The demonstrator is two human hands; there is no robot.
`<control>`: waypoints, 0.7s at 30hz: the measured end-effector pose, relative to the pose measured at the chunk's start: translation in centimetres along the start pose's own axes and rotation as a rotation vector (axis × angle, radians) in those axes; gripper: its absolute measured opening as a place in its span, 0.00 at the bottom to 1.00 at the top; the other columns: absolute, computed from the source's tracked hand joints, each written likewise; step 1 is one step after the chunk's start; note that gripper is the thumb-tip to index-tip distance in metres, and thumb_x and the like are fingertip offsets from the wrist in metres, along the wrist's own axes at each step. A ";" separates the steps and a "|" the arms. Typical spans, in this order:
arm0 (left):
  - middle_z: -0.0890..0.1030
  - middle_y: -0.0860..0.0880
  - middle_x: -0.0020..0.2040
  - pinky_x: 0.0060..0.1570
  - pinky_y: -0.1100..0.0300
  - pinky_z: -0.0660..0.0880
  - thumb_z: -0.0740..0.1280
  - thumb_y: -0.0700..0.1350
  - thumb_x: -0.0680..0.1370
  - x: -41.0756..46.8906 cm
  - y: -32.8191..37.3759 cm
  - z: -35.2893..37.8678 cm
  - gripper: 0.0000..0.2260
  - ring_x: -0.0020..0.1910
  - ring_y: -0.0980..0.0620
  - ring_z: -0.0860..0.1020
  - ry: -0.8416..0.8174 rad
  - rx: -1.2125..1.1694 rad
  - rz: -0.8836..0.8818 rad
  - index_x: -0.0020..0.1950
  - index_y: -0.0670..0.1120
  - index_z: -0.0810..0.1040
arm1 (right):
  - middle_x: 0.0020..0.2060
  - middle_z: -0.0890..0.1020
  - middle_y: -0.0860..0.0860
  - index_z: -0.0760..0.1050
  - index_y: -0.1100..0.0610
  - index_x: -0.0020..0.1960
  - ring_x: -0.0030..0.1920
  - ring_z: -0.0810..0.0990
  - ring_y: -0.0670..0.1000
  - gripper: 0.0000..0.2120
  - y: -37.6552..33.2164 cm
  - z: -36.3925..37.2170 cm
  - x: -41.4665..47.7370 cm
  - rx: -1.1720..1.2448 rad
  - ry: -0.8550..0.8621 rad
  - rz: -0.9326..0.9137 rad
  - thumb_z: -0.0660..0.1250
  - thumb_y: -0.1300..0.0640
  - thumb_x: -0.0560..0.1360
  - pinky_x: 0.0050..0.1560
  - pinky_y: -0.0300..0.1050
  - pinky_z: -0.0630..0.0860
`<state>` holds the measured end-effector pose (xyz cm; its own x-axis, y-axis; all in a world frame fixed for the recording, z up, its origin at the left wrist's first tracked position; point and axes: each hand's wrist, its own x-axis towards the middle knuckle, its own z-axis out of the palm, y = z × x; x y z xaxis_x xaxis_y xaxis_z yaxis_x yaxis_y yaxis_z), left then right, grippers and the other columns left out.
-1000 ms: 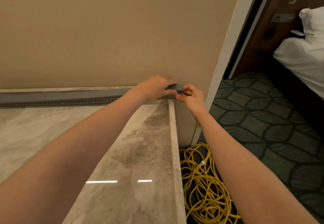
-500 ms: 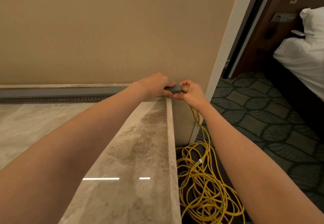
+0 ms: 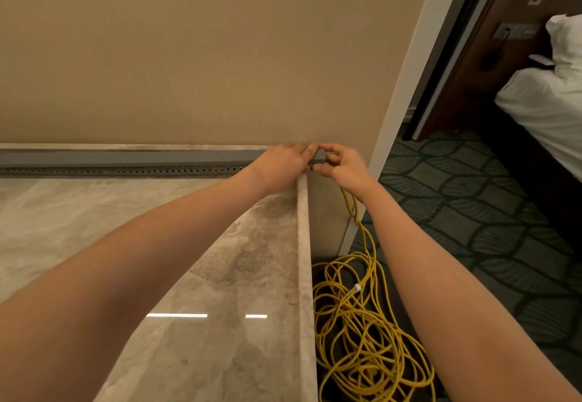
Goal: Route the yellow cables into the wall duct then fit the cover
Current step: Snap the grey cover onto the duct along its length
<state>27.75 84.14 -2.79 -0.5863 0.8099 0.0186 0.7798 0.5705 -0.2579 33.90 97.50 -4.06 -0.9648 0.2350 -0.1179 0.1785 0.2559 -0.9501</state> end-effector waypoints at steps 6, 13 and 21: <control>0.62 0.42 0.75 0.67 0.54 0.64 0.51 0.46 0.84 -0.6 0.0 0.2 0.23 0.70 0.42 0.67 0.032 -0.012 0.013 0.78 0.40 0.51 | 0.40 0.80 0.52 0.74 0.60 0.53 0.37 0.75 0.46 0.10 -2.5 -0.9 -1.5 -0.012 -0.187 0.243 0.55 0.61 0.79 0.33 0.29 0.71; 0.81 0.33 0.57 0.57 0.47 0.77 0.65 0.40 0.75 -1.1 -0.6 1.3 0.20 0.55 0.37 0.81 0.194 -0.115 0.114 0.64 0.31 0.74 | 0.39 0.81 0.46 0.74 0.53 0.39 0.44 0.77 0.47 0.13 -3.6 -1.6 0.4 -0.028 -0.195 0.514 0.59 0.49 0.78 0.69 0.56 0.56; 0.55 0.42 0.78 0.76 0.57 0.45 0.58 0.35 0.78 -1.3 -0.5 1.2 0.30 0.78 0.47 0.53 0.086 -0.170 0.056 0.78 0.38 0.49 | 0.36 0.76 0.51 0.69 0.59 0.41 0.33 0.75 0.46 0.14 -7.1 -1.1 0.2 -0.222 -0.238 0.544 0.49 0.63 0.81 0.26 0.37 0.66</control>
<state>27.88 82.68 -3.87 -0.5255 0.8456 0.0935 0.8409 0.5330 -0.0940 32.62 96.73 2.97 -0.7369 0.1775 -0.6523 0.6664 0.3528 -0.6568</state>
